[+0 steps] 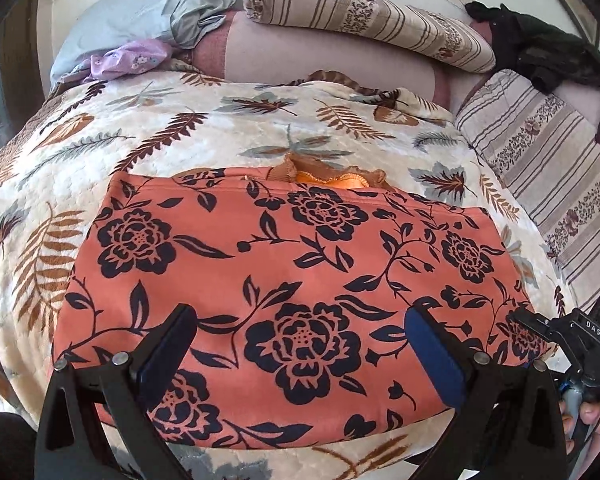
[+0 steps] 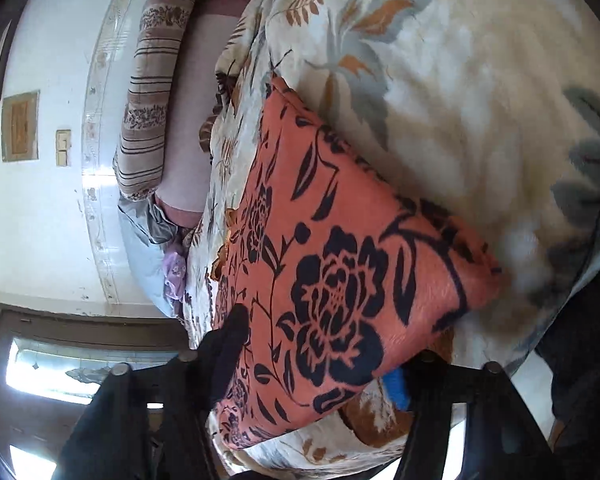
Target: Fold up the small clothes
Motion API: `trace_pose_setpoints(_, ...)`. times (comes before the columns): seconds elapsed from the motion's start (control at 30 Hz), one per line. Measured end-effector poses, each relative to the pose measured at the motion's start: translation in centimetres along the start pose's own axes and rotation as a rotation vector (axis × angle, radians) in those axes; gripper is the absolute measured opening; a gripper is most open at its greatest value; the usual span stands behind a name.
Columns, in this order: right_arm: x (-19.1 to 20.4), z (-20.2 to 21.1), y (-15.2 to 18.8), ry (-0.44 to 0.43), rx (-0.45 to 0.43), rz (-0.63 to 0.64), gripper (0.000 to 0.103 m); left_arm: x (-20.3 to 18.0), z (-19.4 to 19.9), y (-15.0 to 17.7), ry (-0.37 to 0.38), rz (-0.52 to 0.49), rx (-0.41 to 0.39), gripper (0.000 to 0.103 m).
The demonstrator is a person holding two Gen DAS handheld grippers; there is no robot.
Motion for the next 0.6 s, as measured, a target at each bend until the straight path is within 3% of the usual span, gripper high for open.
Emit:
trace_pose_setpoints(0.07, -0.4, -0.4, -0.2, 0.029, 0.006, -0.007, 0.043, -0.4, -3.1, 0.5, -0.060, -0.055, 0.072, 0.103)
trace_pose_setpoints(0.1, -0.4, -0.4, -0.2, 0.025, 0.004, -0.011, 0.043, -0.4, -5.2, 1.3, -0.105, -0.087, 0.152, 0.103)
trace_pose_setpoints(0.13, -0.5, -0.1, -0.2, 0.022, 0.002, -0.016, 0.043, -0.6, -5.9, 1.5, -0.141, -0.129, 0.161, 0.103)
trace_pose_setpoints(0.2, -0.1, 0.2, -0.4, 0.019, -0.007, -0.016, 0.047, -1.1, -4.3, 0.9, -0.135, -0.154, 0.108, 0.103)
trace_pose_setpoints(0.27, 0.3, 0.7, -0.7, 0.022, -0.030, 0.017, 0.057, -1.2, -2.0, -0.3, -0.073, -0.109, 0.039, 0.103)
trace_pose_setpoints(0.33, 0.4, 0.4, -1.1, 0.060, -0.036, 0.040, 0.058, -0.8, -0.5, -1.4, -0.084, -0.096, -0.038, 0.103)
trace_pose_setpoints(0.37, 0.3, -0.1, -1.4, 0.076, -0.035, 0.046, 0.059, -0.6, -1.0, -1.5, -0.103, -0.100, -0.038, 0.103)
trace_pose_setpoints(0.4, 0.3, -0.4, -1.7, 0.099, -0.036, 0.067, 0.057, -0.3, -2.8, -1.1, -0.116, -0.113, 0.012, 0.103)
trace_pose_setpoints(0.43, 0.2, -0.8, -2.0, 0.151, -0.040, 0.094, 0.039, -0.1, -6.0, 0.1, -0.119, -0.139, 0.132, 0.103)
trace_pose_setpoints(0.47, 0.4, -1.2, -2.3, 0.190, -0.037, 0.115, 0.029, 0.0, -7.2, 0.5, -0.108, -0.163, 0.121, 0.103)
trace_pose_setpoints(0.5, 1.0, -1.4, -2.4, 0.217, -0.035, 0.135, 0.027, -0.1, -6.4, 0.2, -0.096, -0.179, 0.052, 0.103)
trace_pose_setpoints(0.6, 5.8, -0.7, -2.0, 0.305, -0.090, 0.306, 0.021, 0.6, -5.8, -0.3, 0.001, -0.125, 0.094, 0.103)
Point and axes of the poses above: each gripper's, at about its wrist camera, not at the fingertips, and z roughly against the way its jaws point, x to its left, y to its underside, the point moved 9 cm from there along -z, roughly the way its jaws point, and after that the axes turned 11 degrees about x, right-handed, at the moved point
